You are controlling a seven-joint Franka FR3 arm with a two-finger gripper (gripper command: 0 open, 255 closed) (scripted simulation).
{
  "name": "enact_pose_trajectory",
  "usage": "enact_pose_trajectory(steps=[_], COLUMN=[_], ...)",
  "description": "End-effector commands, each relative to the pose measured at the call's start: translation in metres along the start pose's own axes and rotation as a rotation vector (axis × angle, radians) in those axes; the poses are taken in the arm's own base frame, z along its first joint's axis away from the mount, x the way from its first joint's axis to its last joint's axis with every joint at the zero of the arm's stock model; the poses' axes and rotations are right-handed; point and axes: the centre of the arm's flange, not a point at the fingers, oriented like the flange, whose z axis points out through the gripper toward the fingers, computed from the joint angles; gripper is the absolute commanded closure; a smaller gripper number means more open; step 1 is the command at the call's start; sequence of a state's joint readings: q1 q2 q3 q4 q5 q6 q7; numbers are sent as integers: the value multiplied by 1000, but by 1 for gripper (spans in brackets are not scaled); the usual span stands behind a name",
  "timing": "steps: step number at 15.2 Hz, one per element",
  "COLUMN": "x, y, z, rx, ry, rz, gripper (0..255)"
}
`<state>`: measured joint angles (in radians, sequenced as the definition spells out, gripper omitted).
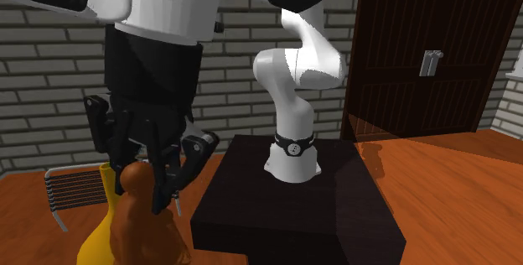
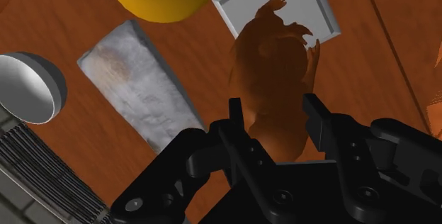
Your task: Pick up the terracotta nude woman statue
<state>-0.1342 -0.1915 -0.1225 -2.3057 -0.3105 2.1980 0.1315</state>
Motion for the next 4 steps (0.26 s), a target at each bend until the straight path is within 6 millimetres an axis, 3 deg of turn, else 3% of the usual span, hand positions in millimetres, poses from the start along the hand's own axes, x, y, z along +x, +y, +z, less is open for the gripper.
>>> enact_pose_trajectory(steps=[1, 4], x=[1, 1], y=[2, 3], z=[-11, -17], rx=[0, 0], ry=[1, 1], rz=[0, 0], gripper=[255, 255])
